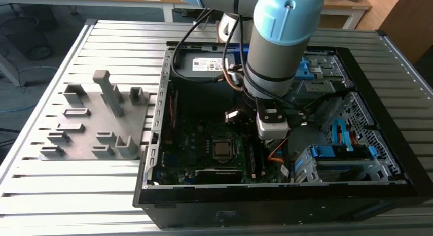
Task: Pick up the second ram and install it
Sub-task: 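Insert the second ram into the second slot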
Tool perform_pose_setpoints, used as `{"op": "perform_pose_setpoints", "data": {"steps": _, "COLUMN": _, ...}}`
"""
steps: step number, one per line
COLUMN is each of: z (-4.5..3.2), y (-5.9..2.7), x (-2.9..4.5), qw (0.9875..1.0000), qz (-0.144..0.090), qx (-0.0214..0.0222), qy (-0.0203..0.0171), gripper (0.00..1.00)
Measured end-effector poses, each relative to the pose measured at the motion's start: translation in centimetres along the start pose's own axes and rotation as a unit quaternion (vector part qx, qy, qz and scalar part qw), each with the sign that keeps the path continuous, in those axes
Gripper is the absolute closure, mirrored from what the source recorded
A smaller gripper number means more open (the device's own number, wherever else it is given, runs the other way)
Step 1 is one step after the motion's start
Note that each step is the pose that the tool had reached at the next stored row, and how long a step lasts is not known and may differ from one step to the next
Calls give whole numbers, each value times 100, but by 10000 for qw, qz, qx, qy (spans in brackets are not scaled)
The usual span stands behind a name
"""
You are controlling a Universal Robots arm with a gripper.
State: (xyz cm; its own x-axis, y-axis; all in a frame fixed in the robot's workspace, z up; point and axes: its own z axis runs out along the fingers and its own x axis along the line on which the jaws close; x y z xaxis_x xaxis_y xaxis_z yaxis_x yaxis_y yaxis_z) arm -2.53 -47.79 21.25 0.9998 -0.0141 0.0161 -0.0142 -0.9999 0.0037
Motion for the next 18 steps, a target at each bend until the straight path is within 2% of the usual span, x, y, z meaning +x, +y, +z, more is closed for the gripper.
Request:
{"op": "perform_pose_setpoints", "data": {"steps": 8, "z": 0, "y": -2, "x": 0, "qw": 10000, "qz": -1, "qx": -6, "qy": -1, "gripper": 86}}
{"op": "perform_pose_setpoints", "data": {"steps": 18, "z": 38, "y": -2, "x": -1, "qw": 10000, "qz": -1, "qx": -6, "qy": -1, "gripper": 86}}
